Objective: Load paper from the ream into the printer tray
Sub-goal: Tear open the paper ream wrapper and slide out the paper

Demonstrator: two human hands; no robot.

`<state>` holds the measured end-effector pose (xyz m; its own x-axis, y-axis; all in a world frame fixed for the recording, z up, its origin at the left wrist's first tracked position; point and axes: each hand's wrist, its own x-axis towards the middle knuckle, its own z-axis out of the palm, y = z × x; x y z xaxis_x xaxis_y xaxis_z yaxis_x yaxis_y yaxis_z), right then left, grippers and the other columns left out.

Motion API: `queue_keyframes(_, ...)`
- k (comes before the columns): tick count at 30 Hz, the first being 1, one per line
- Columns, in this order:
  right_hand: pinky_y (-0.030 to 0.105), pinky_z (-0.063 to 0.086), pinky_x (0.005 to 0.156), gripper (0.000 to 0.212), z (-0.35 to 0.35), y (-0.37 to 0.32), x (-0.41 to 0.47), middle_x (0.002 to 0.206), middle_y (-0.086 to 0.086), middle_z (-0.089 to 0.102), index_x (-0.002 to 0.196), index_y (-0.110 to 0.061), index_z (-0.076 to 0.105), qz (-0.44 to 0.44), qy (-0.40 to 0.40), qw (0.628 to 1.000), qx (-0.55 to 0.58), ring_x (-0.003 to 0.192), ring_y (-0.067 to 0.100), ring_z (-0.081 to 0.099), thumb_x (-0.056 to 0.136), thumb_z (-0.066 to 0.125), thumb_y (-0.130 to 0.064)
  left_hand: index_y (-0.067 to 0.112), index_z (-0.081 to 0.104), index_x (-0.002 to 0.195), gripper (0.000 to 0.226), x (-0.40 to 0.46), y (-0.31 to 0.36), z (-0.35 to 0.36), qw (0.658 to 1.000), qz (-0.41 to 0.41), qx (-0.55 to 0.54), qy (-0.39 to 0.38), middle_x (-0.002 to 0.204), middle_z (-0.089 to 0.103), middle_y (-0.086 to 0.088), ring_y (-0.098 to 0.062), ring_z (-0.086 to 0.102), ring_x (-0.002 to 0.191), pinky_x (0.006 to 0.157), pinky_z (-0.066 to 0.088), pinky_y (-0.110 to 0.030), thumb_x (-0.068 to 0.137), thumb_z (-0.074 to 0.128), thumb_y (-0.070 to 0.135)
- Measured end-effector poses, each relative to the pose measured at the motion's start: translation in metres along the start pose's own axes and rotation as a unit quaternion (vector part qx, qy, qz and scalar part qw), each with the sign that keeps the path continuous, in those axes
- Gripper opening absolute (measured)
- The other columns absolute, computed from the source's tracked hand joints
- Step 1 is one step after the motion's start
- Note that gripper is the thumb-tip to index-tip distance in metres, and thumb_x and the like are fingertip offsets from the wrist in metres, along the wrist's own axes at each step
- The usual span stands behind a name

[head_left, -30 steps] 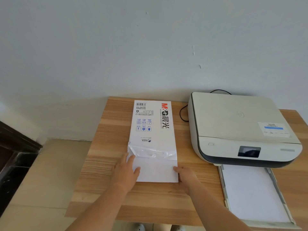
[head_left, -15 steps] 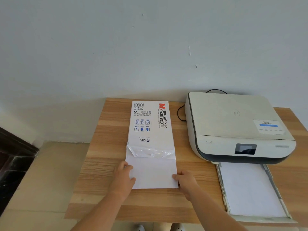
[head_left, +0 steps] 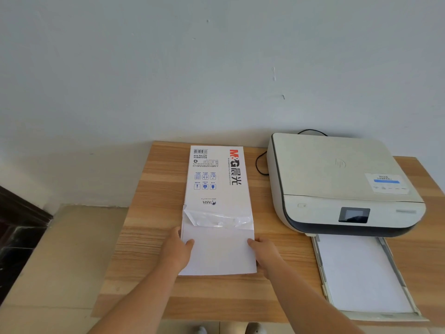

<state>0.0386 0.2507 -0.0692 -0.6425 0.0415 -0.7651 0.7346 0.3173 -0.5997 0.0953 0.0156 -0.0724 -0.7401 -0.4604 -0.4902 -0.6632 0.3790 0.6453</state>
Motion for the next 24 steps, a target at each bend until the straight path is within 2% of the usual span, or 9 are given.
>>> queue_keyframes(4,0.048,0.055,0.09,0.01,0.0,0.001,-0.003,0.101,0.006,0.068,0.095,-0.02,0.061,-0.002,0.007,1.0,-0.011,0.095,0.027,0.066,0.092,0.051,-0.018,0.017,0.047,0.129,0.047,-0.005,-0.004,0.0,1.0,0.012,-0.016,-0.005,0.115,0.064,-0.005,-0.023,0.059,0.093,0.078,0.048,-0.033,0.086,0.058,0.003)
queue_keyframes(10,0.044,0.058,0.082,0.015,-0.003,0.008,-0.007,0.104,0.008,0.068,0.106,-0.012,0.06,0.011,-0.008,1.0,-0.004,0.094,0.027,0.066,0.093,0.052,-0.016,0.02,0.044,0.131,0.054,-0.011,-0.008,-0.006,0.999,0.004,-0.022,-0.028,0.095,0.063,-0.001,-0.02,0.062,0.084,0.064,0.045,-0.03,0.083,0.061,0.0)
queue_keyframes(13,0.042,0.057,0.078,0.015,-0.002,0.009,-0.008,0.104,0.008,0.068,0.104,-0.013,0.061,0.023,-0.016,1.0,0.011,0.094,0.028,0.066,0.093,0.051,-0.013,0.016,0.046,0.126,0.049,-0.01,-0.006,-0.008,0.998,-0.011,-0.036,-0.042,0.09,0.062,-0.001,-0.022,0.063,0.083,0.065,0.046,-0.03,0.082,0.062,0.001)
queue_keyframes(16,0.046,0.056,0.086,0.017,-0.001,0.006,-0.005,0.104,0.008,0.069,0.106,-0.015,0.062,0.023,-0.01,1.0,0.015,0.094,0.028,0.066,0.092,0.055,-0.022,0.015,0.049,0.122,0.04,-0.006,-0.001,-0.009,0.995,-0.036,-0.079,-0.048,0.096,0.064,-0.002,-0.023,0.064,0.087,0.076,0.051,-0.034,0.085,0.064,0.011)
queue_keyframes(18,0.048,0.054,0.09,0.024,0.001,0.001,0.001,0.106,0.006,0.068,0.11,-0.014,0.06,0.014,0.002,1.0,0.006,0.096,0.028,0.066,0.092,0.057,-0.029,0.016,0.05,0.122,0.038,-0.001,0.003,-0.01,0.993,-0.039,-0.103,-0.042,0.102,0.064,-0.004,-0.024,0.065,0.09,0.079,0.052,-0.036,0.087,0.064,0.016)
queue_keyframes(20,0.048,0.053,0.093,0.02,0.003,-0.004,0.003,0.105,0.006,0.067,0.108,-0.016,0.058,0.014,0.016,1.0,-0.003,0.098,0.028,0.064,0.095,0.053,-0.031,0.016,0.052,0.119,0.034,0.004,0.006,-0.01,0.993,-0.033,-0.113,-0.031,0.104,0.066,-0.007,-0.024,0.065,0.089,0.079,0.052,-0.037,0.087,0.064,0.014)
queue_keyframes(22,0.048,0.052,0.094,0.014,0.005,-0.01,0.0,0.101,0.005,0.065,0.106,-0.021,0.057,0.015,0.032,0.999,-0.01,0.1,0.029,0.063,0.097,0.05,-0.029,0.013,0.054,0.115,0.031,0.008,0.008,-0.011,0.995,-0.019,-0.097,-0.018,0.104,0.066,-0.008,-0.022,0.064,0.085,0.074,0.051,-0.034,0.086,0.063,0.008)
queue_keyframes(24,0.047,0.052,0.094,0.012,0.005,-0.012,-0.002,0.098,0.005,0.065,0.102,-0.022,0.058,0.011,0.038,0.999,-0.022,0.1,0.029,0.063,0.097,0.047,-0.025,0.012,0.054,0.114,0.033,0.009,0.008,-0.012,0.997,-0.009,-0.075,-0.012,0.097,0.065,-0.006,-0.018,0.061,0.077,0.062,0.047,-0.028,0.084,0.061,0.001)
